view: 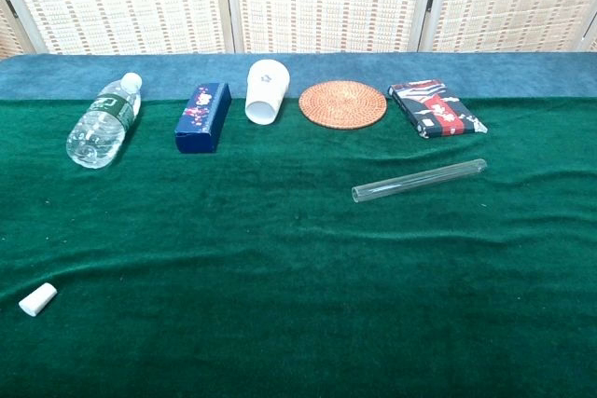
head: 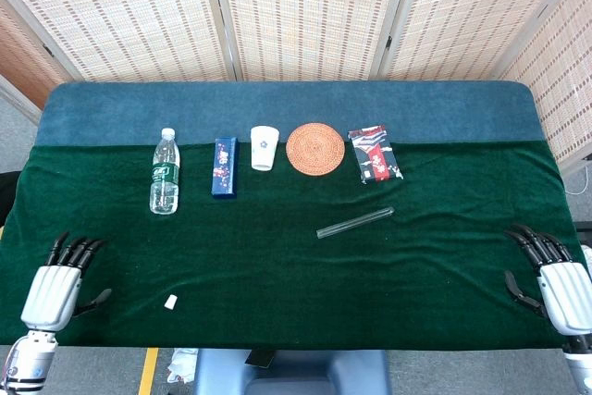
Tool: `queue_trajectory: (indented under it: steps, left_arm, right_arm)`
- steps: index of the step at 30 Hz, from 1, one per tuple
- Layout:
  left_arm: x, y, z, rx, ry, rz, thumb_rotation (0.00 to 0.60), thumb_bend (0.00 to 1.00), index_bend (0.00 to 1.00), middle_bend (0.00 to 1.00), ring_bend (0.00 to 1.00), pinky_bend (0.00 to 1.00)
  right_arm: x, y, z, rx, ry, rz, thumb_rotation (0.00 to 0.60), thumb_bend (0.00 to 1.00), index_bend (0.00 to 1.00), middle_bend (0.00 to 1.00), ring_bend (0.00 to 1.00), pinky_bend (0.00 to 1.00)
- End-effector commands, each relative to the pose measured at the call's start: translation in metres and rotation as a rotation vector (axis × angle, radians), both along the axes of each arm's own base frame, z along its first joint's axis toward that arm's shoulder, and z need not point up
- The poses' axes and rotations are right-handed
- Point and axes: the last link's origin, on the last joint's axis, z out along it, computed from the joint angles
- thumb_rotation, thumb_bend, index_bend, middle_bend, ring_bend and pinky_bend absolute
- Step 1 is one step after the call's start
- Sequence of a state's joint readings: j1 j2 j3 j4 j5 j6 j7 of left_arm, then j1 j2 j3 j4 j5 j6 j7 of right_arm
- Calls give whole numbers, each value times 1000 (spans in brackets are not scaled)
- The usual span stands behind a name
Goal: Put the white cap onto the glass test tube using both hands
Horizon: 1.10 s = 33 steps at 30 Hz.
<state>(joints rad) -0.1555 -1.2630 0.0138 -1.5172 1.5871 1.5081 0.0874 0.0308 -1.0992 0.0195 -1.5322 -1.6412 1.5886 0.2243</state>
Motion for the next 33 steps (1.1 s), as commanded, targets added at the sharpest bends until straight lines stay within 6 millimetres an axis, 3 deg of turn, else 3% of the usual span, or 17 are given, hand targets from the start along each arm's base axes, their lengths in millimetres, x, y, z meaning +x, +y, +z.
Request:
queue_trajectory:
  steps: [1,6,18,33]
  left_arm:
    - [5,8,-8,-59,20,-80,600,224,243,255,171,0]
    - [13,16,-26,-176,67,-142,600,221,200,247,150,0]
    - [32,22,-69,-393,164,-198,600,206,60,107,16,0]
    - [36,28,-88,-422,170,-199,600,207,53,100,13,0]
  right_arm:
    - [0,0,0,0,0,1,600,516,179,176,201,159]
    - [-1,1,-1,2,-5,0,600,516,179,176,201,160]
    - [-2,0,-3,-2,-11,7,600,516,179,176,204,159]
    - [-2,1,-2,-9,-14,12,600,516,179,176,203,159]
